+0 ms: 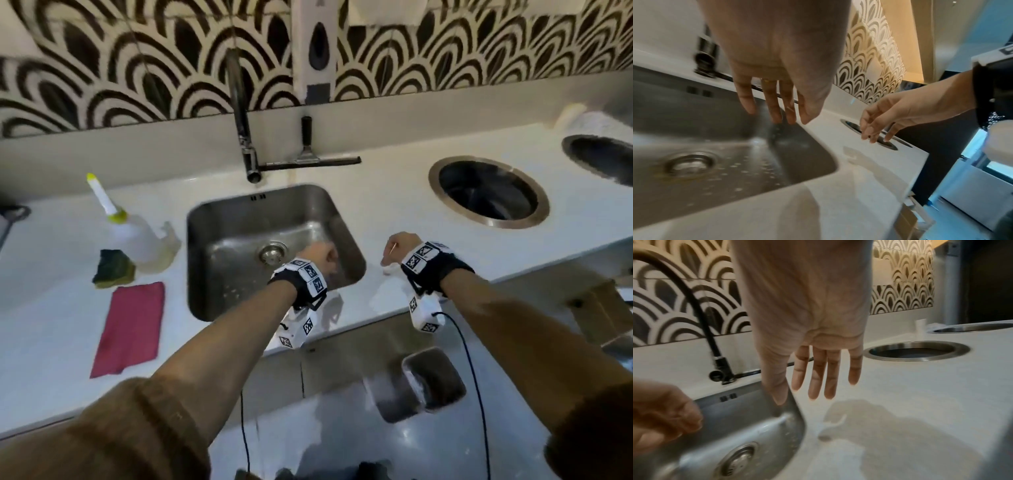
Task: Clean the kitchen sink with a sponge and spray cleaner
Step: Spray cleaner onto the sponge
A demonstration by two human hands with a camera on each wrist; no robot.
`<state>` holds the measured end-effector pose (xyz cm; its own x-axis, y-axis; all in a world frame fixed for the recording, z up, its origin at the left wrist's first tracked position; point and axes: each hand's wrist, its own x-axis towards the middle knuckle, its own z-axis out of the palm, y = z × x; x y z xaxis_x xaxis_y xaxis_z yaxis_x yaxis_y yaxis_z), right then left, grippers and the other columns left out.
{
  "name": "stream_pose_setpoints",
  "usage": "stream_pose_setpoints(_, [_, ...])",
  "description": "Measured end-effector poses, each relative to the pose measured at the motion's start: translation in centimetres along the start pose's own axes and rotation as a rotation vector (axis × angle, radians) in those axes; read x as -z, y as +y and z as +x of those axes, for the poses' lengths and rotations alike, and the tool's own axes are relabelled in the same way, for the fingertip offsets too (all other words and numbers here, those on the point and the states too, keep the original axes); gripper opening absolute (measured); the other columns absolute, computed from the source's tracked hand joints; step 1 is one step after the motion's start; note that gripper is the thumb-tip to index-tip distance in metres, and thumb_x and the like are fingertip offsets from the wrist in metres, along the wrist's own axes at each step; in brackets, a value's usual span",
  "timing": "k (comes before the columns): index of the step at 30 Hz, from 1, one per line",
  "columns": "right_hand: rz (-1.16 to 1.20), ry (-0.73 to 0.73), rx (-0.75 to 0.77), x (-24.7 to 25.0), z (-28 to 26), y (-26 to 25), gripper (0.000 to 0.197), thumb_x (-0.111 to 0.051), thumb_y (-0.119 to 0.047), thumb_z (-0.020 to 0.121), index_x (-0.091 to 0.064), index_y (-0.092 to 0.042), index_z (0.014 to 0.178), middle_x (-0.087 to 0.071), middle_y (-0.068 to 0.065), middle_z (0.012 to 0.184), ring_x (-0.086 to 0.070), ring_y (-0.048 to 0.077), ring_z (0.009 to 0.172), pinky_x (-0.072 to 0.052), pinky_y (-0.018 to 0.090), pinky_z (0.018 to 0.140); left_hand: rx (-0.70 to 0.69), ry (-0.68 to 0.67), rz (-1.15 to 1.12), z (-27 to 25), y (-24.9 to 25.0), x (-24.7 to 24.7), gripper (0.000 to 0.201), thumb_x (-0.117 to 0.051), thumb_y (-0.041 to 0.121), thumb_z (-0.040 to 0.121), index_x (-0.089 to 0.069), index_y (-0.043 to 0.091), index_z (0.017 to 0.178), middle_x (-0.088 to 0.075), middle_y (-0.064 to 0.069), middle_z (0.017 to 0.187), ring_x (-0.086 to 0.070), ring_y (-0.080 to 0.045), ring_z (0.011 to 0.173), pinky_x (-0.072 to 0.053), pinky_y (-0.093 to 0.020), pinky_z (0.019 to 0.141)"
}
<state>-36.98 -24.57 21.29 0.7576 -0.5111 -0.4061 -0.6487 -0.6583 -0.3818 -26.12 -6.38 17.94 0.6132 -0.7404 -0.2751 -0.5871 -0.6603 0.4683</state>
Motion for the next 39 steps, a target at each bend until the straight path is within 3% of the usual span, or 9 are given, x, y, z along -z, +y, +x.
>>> stream_pose_setpoints(4, [0.039,0.053,0.089,-2.8,2.2,-6.4,0.019,-0.078,-0.008,0.067,-0.067,-0.01,0.082,-0.06,0.003,0.079,-0.055,0.018,0.077,-0.038,0.019,0.051,0.169,0.144,0.046,-3.4,-8.1,3.1,0.028,-0.056,0.023,0.09,-0.061,0.015,0.116,-0.065,-0.009,0.115,-0.062,-0.029,0.107,-0.05,-0.038,0.093])
stream_pose_setpoints(10, [-0.092,0.003,0.224,-6.5,4.2,-16.1,0.038,-0.071,-0.013,0.078,-0.063,-0.006,0.114,-0.065,0.014,0.117,-0.06,0.027,0.109,-0.045,0.025,0.087,0.312,0.224,0.063,-8.1,-16.8,4.7,0.032,-0.055,0.018,0.088,-0.056,0.009,0.119,-0.059,-0.012,0.122,-0.057,-0.032,0.112,-0.049,-0.042,0.092])
stream_pose_setpoints(14, [-0.15,-0.096,0.344,-8.8,5.6,-21.7,0.045,-0.074,-0.014,0.076,-0.059,-0.006,0.118,-0.064,0.012,0.118,-0.06,0.026,0.11,-0.044,0.022,0.083,0.379,0.32,0.058,-10.7,-21.2,4.9,0.027,-0.057,0.02,0.084,-0.059,0.012,0.11,-0.058,-0.011,0.116,-0.056,-0.031,0.108,-0.05,-0.042,0.089])
stream_pose_setpoints(20, [-0.104,-0.194,0.527,-13.3,7.8,-28.4,0.049,-0.076,-0.012,0.074,-0.058,-0.006,0.119,-0.063,0.012,0.114,-0.06,0.026,0.108,-0.046,0.027,0.086,0.655,0.513,0.028,-14.0,-26.7,5.6,0.018,-0.053,0.027,0.088,-0.064,0.015,0.097,-0.065,-0.007,0.1,-0.062,-0.03,0.094,-0.052,-0.037,0.081])
stream_pose_setpoints(23, [0.03,-0.244,0.638,-15.0,8.0,-32.0,0.068,-0.079,-0.015,0.073,-0.046,-0.006,0.131,-0.056,0.008,0.112,-0.057,0.026,0.107,-0.045,0.03,0.085,0.785,0.583,-0.022,-15.2,-28.7,6.2,0.018,-0.052,0.027,0.086,-0.062,0.018,0.097,-0.065,-0.007,0.1,-0.059,-0.029,0.099,-0.046,-0.039,0.083])
stream_pose_setpoints(26, [0.211,-0.255,0.734,-15.9,7.8,-36.1,0.094,-0.081,-0.019,0.071,-0.024,-0.014,0.146,-0.048,0.013,0.135,-0.047,0.027,0.125,-0.043,0.043,0.101,0.884,0.615,-0.01,-15.8,-30.2,7.0,0.022,-0.05,0.025,0.089,-0.061,0.016,0.106,-0.058,-0.007,0.112,-0.052,-0.028,0.11,-0.046,-0.041,0.086])
stream_pose_setpoints(30, [0.339,-0.276,0.845,-16.4,7.0,-40.8,0.114,-0.083,-0.028,0.067,-0.005,-0.023,0.15,-0.035,0.011,0.148,-0.037,0.027,0.135,-0.035,0.044,0.109,0.94,0.637,-0.011,-15.6,-31.2,7.9,0.024,-0.051,0.025,0.089,-0.058,0.015,0.109,-0.054,-0.007,0.116,-0.048,-0.027,0.114,-0.042,-0.039,0.087])
stream_pose_setpoints(34, [0.443,-0.358,0.922,-16.8,6.2,-43.7,0.115,-0.087,-0.03,0.062,-0.009,-0.029,0.147,-0.044,0.011,0.14,-0.043,0.025,0.128,-0.037,0.036,0.101,0.971,0.634,-0.016,-14.5,-32.1,9.2,0.027,-0.052,0.023,0.088,-0.054,0.015,0.114,-0.05,-0.006,0.121,-0.046,-0.028,0.116,-0.041,-0.04,0.087])
stream_pose_setpoints(39, [0.529,-0.314,0.909,-18.7,6.0,-45.1,0.082,-0.076,-0.026,0.076,-0.023,-0.025,0.139,-0.064,0.014,0.107,-0.062,0.03,0.096,-0.049,0.035,0.082,0.974,0.647,0.006,-12.8,-33.3,10.2,0.036,-0.052,0.025,0.086,-0.048,0.013,0.12,-0.044,-0.008,0.126,-0.042,-0.028,0.117,-0.04,-0.04,0.09])
